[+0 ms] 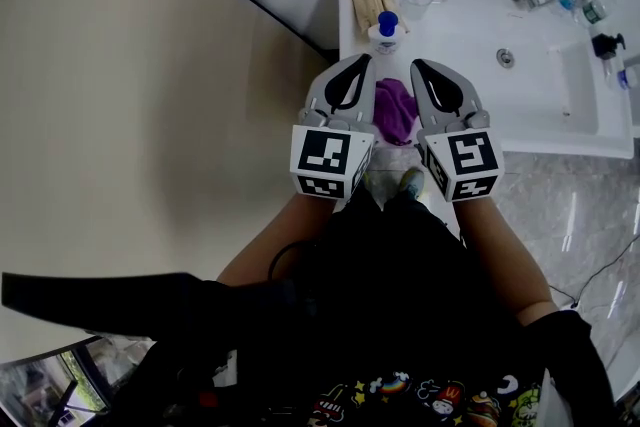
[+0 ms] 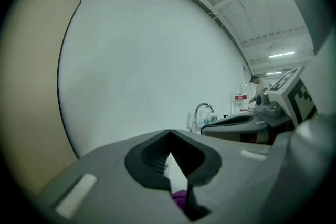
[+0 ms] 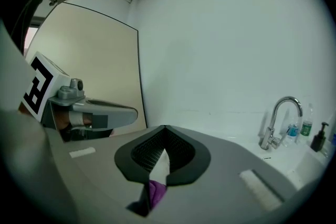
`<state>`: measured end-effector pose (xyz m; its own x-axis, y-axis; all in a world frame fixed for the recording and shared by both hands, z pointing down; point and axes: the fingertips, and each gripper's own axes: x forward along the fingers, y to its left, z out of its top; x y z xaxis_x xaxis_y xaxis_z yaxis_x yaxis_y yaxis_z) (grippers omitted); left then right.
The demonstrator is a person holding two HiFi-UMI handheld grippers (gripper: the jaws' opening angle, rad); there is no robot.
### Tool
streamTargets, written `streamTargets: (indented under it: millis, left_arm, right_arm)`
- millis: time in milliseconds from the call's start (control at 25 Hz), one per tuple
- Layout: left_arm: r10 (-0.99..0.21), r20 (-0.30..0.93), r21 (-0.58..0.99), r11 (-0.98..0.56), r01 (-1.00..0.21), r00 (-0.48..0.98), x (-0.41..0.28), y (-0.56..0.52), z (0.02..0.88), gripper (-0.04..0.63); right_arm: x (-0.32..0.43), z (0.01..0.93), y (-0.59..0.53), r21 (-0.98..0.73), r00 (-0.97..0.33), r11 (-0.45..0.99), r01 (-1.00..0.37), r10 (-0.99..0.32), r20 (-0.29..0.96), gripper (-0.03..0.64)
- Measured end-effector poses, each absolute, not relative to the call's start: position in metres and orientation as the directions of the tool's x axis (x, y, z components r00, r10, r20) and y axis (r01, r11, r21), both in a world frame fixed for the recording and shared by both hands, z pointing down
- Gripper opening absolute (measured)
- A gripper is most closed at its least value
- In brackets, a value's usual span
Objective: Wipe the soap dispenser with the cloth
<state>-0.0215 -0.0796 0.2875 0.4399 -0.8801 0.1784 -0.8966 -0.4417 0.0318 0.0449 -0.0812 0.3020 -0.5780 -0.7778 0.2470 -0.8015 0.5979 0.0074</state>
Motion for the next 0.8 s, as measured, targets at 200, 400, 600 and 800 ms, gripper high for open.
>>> streamTargets:
  millis: [200, 400, 600, 800]
  left_arm:
    - [-0.88, 0.191, 0.039, -0.437, -0.899, 0.436, -0.021, -0.077, 0.291, 0.0]
    - [-0.882, 0.186, 0.042, -0.434, -0.9, 0.434, -0.023, -0.072, 0.293, 0.0]
    - [-0.887, 0.186, 0.045, -0.423, -0.905, 0.424, -0.03, -0.072, 0.295, 0.0]
    - [-0.893, 0.184, 0.051, -0.409, -0.911, 0.411, -0.038, -0.07, 0.296, 0.0]
  right_arm:
    - [0.043, 0.303, -0.081, 0.001, -0.584, 0.604, -0.797, -0.772, 0.249, 0.023]
    - [0.04, 0.31, -0.074, -0.007, -0.586, 0.607, -0.795, -0.765, 0.268, 0.023]
    - [0.036, 0.31, -0.074, -0.009, -0.588, 0.607, -0.795, -0.766, 0.261, 0.023]
    - [0.037, 0.314, -0.07, -0.022, -0.572, 0.59, -0.807, -0.773, 0.275, 0.023]
